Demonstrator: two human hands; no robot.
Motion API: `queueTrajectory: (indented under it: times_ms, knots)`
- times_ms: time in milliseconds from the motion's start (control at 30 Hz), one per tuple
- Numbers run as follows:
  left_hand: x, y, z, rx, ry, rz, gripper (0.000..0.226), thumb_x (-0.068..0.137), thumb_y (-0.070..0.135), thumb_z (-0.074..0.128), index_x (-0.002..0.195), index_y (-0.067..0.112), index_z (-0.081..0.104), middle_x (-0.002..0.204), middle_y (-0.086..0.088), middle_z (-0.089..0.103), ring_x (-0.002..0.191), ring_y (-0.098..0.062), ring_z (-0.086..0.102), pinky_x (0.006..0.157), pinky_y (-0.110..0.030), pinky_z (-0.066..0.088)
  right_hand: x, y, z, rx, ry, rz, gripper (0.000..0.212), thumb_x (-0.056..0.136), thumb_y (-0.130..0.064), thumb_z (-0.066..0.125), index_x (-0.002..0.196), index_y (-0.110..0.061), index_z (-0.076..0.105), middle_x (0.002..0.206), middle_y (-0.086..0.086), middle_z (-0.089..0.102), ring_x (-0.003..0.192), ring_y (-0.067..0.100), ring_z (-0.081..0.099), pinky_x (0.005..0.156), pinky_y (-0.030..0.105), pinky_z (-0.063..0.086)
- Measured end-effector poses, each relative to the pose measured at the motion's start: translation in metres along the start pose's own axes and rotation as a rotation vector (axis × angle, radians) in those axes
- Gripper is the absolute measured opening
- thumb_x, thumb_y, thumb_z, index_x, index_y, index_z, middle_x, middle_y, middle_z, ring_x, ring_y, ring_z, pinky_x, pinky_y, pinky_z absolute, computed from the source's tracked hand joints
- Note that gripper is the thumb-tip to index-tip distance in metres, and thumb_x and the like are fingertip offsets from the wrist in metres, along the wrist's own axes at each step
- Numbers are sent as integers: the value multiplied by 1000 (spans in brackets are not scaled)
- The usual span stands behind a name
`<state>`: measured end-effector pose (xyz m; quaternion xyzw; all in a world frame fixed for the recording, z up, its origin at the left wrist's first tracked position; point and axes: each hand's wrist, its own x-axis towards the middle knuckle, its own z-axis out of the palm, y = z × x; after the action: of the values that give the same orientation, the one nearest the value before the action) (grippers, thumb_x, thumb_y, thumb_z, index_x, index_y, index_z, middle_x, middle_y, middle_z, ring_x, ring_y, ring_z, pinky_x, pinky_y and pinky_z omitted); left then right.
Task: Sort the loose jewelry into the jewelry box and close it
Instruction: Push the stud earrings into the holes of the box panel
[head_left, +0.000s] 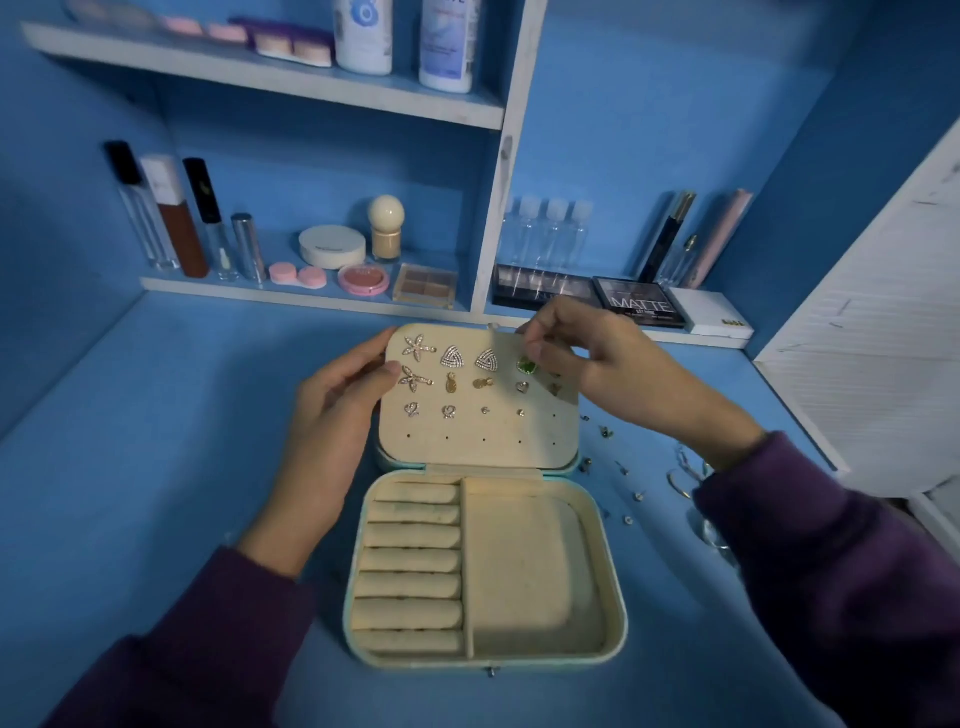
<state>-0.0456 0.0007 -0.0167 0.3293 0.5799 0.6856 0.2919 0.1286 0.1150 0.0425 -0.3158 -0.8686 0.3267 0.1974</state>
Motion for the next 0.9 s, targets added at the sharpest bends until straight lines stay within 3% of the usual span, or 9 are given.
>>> queueTrajectory:
  times_ms: [67,133,233,300,433,600,900]
  knots:
    - [-10,9,-1,229,95,83,36,92,9,57,125,24,60,107,22,56,109,-1,55,94,-22,45,-3,-1,-3,11,-1,-12,9,93,-11,53,88,-18,56,93,12,68,88,32,63,81,46,49]
    - [-28,21,2,197,104,113,31,90,9,59,107,34,66,105,16,61,106,-6,54,92,-28,44,-6,-1,-6,13,2,-19,11,93,-12,53,87,-20,55,94,13,68,90,31,63,82,51,49]
    - [-64,40,21,-201,-142,-184,27,74,16,59,95,23,73,95,4,73,86,-5,61,75,-25,44,-10,-2,-9,8,3,-33,11,93,-12,53,87,-21,55,94,14,68,92,33,63,83,57,48]
    - [-77,40,34,-362,-268,-443,34,71,18,55,98,14,74,96,-3,74,86,-10,62,74,-27,45,-12,-5,-9,3,4,-48,10,93,-13,53,87,-20,55,91,16,67,92,36,62,82,58,48]
    - [-72,35,44,-631,-240,-805,36,76,12,56,108,2,68,103,-10,73,104,-20,62,81,-30,47,-15,-7,-9,-10,12,-79,8,93,-12,53,88,-17,55,88,15,67,97,40,60,84,57,46]
    - [-60,30,43,-763,-173,-898,32,88,13,50,112,-3,65,106,-16,71,110,-26,59,84,-33,46,-19,-8,-10,-14,8,-101,7,93,-11,53,89,-16,55,90,18,67,98,43,58,82,56,46]
    - [-54,29,46,-790,-174,-915,35,90,19,51,113,-4,64,108,-17,70,110,-25,58,91,-33,46,-23,-11,-11,-16,-8,-115,6,94,-9,53,90,-12,54,92,11,67,98,40,59,80,45,44]
